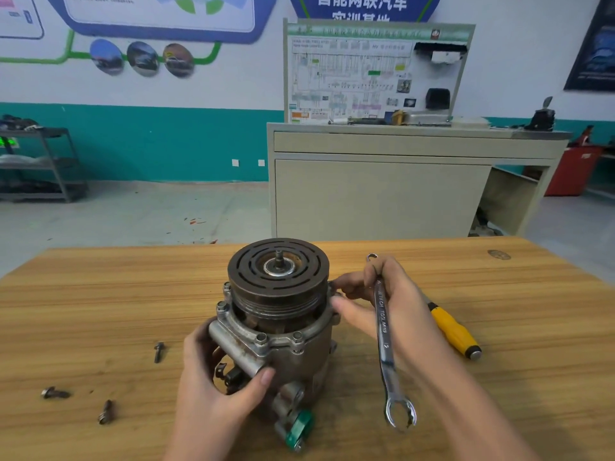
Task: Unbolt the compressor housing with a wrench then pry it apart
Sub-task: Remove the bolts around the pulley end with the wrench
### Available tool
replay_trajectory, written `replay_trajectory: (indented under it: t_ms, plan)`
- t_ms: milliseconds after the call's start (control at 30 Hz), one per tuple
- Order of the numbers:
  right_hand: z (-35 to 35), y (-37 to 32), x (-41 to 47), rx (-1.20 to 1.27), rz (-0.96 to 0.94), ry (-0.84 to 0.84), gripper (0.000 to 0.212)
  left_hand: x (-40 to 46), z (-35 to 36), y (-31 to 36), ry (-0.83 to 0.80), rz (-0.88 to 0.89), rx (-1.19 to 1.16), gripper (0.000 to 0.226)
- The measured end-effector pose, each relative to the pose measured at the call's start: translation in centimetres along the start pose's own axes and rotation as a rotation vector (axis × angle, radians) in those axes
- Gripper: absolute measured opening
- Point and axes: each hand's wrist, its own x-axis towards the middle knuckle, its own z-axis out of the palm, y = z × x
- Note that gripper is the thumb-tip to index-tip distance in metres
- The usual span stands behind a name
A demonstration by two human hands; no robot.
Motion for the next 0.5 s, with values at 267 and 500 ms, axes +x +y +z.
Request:
replay_trajectory:
  t_ms: [267, 500]
  plan:
    - [-0.12, -0.52, 0.13, -0.056, 0.018, -0.027, 0.039, -0.08, 0.00, 0.18, -0.005, 0.002, 0.016, 0.084]
    - [0.10, -0.57, -0.01, -0.046, 0.032, -0.020, 0.034, -0.06, -0.15, 0.42, -0.016, 0.001, 0.033, 0.082]
